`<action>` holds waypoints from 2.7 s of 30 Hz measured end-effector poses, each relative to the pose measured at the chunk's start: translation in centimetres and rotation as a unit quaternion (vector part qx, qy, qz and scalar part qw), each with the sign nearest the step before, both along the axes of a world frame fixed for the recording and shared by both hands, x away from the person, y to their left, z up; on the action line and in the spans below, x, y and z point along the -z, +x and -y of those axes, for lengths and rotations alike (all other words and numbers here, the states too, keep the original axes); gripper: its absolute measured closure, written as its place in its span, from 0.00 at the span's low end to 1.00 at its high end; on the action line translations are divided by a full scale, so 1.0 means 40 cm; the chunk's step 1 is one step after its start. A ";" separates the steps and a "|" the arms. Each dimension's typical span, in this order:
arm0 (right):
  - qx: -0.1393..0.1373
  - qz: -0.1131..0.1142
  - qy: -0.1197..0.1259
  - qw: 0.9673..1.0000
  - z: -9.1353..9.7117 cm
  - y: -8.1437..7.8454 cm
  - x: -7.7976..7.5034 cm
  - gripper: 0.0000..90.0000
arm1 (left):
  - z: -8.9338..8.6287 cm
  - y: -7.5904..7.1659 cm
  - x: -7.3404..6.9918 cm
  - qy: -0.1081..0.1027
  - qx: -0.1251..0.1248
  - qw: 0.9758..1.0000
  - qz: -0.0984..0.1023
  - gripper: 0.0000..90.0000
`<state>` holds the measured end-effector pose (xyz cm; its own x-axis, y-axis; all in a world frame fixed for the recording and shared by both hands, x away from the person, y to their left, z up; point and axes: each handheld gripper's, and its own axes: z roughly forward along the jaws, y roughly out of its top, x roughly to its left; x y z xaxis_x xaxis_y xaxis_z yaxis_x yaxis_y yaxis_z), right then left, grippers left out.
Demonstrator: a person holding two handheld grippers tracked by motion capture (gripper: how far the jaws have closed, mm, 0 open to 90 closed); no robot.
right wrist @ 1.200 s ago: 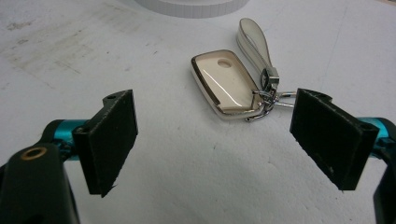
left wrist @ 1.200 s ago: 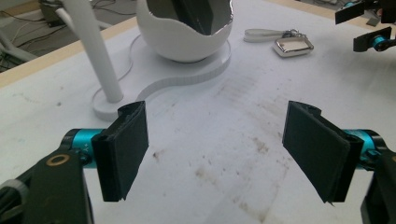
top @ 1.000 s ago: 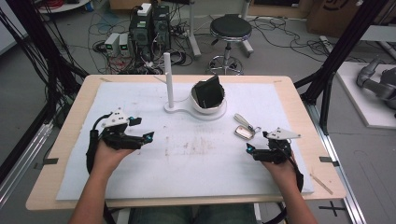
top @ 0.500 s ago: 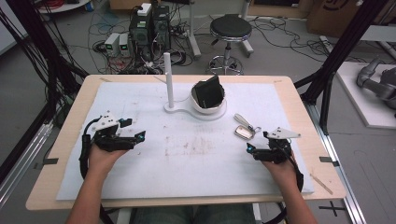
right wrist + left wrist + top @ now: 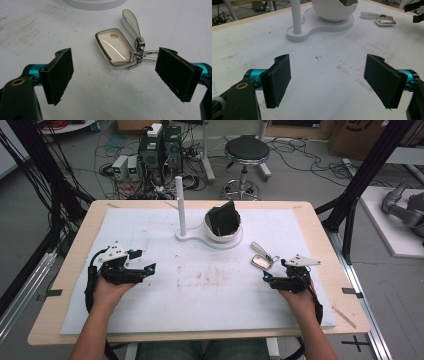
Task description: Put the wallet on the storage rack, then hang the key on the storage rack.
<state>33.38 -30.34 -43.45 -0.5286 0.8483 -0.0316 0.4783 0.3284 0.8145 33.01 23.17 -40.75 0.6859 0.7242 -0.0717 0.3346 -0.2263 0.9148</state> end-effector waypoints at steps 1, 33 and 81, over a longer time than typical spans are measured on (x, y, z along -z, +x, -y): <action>0.001 0.000 0.001 1.000 -0.001 0.000 -0.001 0.17 | -0.001 0.000 0.000 -0.004 -0.003 1.000 0.000 0.24; 0.010 0.006 0.019 1.000 0.000 0.086 -0.017 0.17 | -0.051 -0.020 0.012 -0.013 -0.040 0.999 -0.011 0.24; -0.006 -0.064 -0.073 0.995 -0.016 0.195 0.031 0.91 | -0.041 -0.023 0.015 -0.005 -0.026 1.000 -0.010 0.24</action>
